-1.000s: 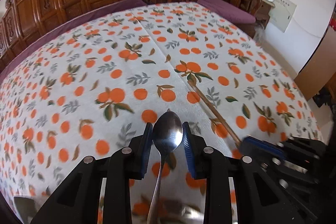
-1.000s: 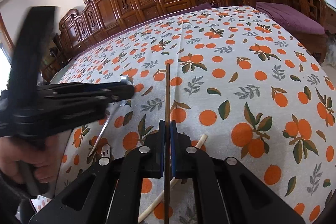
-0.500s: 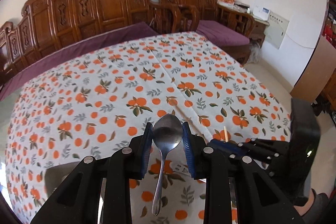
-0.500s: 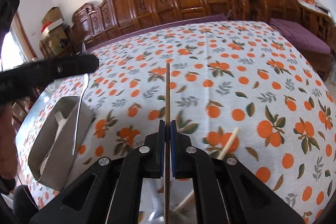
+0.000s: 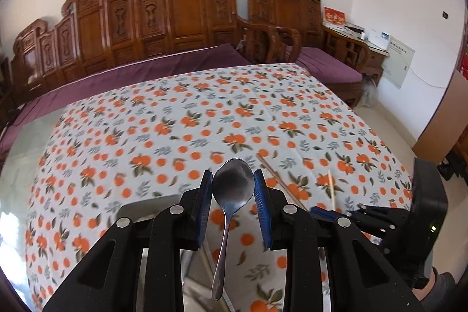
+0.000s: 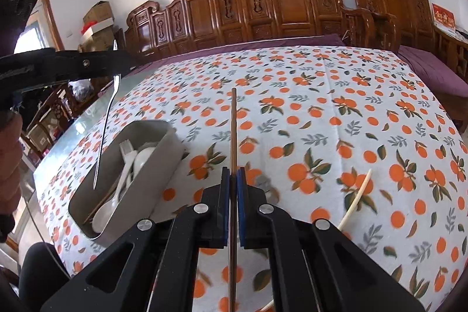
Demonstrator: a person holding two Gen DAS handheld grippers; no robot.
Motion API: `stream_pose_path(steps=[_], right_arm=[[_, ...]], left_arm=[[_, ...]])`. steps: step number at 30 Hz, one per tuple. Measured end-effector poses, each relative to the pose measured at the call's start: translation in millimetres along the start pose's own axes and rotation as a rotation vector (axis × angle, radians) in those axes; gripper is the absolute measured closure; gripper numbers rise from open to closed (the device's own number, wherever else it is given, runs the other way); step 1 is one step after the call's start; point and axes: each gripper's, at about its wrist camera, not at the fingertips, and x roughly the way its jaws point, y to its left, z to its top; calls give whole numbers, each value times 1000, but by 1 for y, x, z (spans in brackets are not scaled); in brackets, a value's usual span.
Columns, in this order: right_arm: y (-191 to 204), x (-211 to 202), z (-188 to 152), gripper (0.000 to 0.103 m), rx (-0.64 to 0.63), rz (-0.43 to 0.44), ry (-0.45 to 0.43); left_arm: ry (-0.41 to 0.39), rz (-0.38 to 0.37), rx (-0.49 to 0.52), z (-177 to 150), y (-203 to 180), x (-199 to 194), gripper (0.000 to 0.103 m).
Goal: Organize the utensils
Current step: 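Carry the metal spoon over the tray with the left tool while the right holds the chopstick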
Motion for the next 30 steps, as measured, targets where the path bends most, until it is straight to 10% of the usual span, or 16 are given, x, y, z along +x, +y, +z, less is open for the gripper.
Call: stream_pose_path(steps=[30], right_arm=[[54,3,-20,97,-80,49,42]], left_arm=[[185,155,-125,-79,92,38,75]])
